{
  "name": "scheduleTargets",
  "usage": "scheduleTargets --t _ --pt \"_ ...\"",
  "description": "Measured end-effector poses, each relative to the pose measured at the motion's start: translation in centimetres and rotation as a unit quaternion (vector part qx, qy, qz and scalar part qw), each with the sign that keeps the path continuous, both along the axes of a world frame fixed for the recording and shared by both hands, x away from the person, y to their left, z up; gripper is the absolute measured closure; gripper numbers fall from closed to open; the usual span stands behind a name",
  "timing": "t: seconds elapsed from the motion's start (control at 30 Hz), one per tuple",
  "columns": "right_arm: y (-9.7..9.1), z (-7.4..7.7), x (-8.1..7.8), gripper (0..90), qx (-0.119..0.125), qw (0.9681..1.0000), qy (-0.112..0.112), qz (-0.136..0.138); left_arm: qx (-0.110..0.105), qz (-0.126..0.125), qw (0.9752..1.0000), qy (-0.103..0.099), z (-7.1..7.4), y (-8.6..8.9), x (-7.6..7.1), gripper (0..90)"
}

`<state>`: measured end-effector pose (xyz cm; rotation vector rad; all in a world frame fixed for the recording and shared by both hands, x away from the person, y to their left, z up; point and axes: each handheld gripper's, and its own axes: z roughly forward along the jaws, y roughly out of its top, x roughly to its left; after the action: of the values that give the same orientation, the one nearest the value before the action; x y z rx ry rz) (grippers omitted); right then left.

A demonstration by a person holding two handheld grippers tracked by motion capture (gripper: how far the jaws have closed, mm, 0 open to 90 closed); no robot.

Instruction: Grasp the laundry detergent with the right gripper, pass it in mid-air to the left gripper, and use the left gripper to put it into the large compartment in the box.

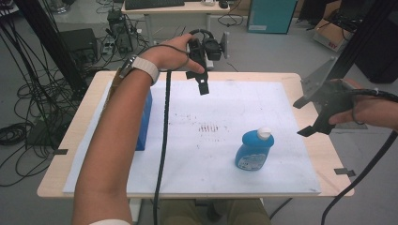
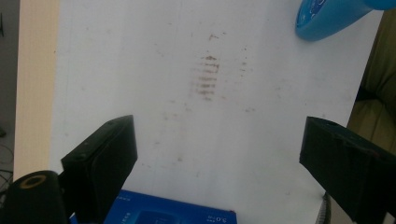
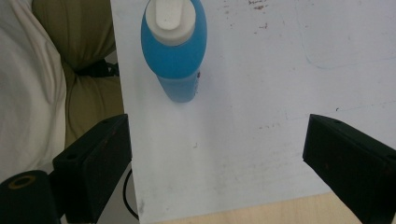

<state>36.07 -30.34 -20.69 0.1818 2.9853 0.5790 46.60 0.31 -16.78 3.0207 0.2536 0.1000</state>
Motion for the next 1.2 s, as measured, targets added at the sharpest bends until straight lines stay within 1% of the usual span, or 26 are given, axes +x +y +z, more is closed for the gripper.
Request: scheduleTargets --t 0.07,0.1,0.13,0.2,0.23,0.33,0.67,0.73,0.77,0.83,0.87,0.97,1.07,1.13,1.2 --pt "0.02 0.01 -0.04 7.8 -0.001 1.0000 -0.002 0.000 -0.003 0.003 1.0000 -0.003 -0.01 0.00 -0.01 8.9" --pt "0.04 0.02 -0.02 7.8 0.000 1.0000 -0.003 0.005 -0.006 0.005 1.0000 -0.003 -0.03 0.00 -0.04 8.9" --pt "0.08 0.04 -0.12 7.7 0.001 1.0000 0.001 0.000 -0.005 0.001 1.0000 -0.004 0.00 0.02 -0.02 8.8" --pt "0.06 0.13 -0.12 7.3 -0.001 1.0000 0.001 0.000 -0.003 0.001 1.0000 -0.004 -0.02 0.12 -0.02 8.2" --pt "0.08 0.14 -0.11 7.3 0.000 1.0000 0.001 0.001 -0.004 0.006 0.9999 -0.008 0.01 0.26 0.00 8.2" --pt "0.11 0.11 -0.10 7.1 -0.002 1.0000 0.000 0.001 -0.010 0.006 0.9999 -0.008 0.02 0.37 -0.08 8.3" --pt "-0.06 0.01 -0.23 5.6 -0.001 1.0000 0.002 0.000 -0.005 0.003 0.9999 -0.009 0.04 0.27 -0.15 8.6" --pt "-0.06 0.01 -0.27 5.1 -0.001 1.0000 0.004 -0.001 -0.010 0.008 0.9999 -0.010 0.04 0.26 -0.26 8.4" --pt "-0.04 0.02 -0.31 5.2 0.000 1.0000 0.005 -0.002 -0.007 0.004 0.9999 -0.015 0.09 0.26 -0.27 8.4" --pt "0.00 0.05 -0.39 4.9 0.000 1.0000 0.004 0.000 -0.008 0.008 0.9998 -0.015 0.08 0.26 -0.40 8.4" --pt "0.01 0.02 -0.40 4.9 0.002 1.0000 0.002 0.001 -0.007 0.006 0.9998 -0.017 0.09 0.26 -0.40 8.4" --pt "-0.01 -0.08 -0.43 4.7 0.002 1.0000 0.003 0.000 -0.012 0.007 0.9998 -0.014 0.12 0.23 -0.51 8.2" --pt "-0.08 -0.32 -0.44 4.9 0.002 1.0000 0.003 0.000 -0.009 0.004 0.9998 -0.015 0.05 0.12 -0.58 8.3" --pt "-0.08 -0.39 -0.43 4.8 0.003 1.0000 0.003 0.000 -0.010 0.004 0.9998 -0.015 0.01 0.10 -0.60 8.3" --pt "-0.10 -0.54 -0.45 4.8 0.004 1.0000 0.004 0.001 -0.011 0.008 0.9999 -0.011 -0.04 0.07 -0.62 8.6"
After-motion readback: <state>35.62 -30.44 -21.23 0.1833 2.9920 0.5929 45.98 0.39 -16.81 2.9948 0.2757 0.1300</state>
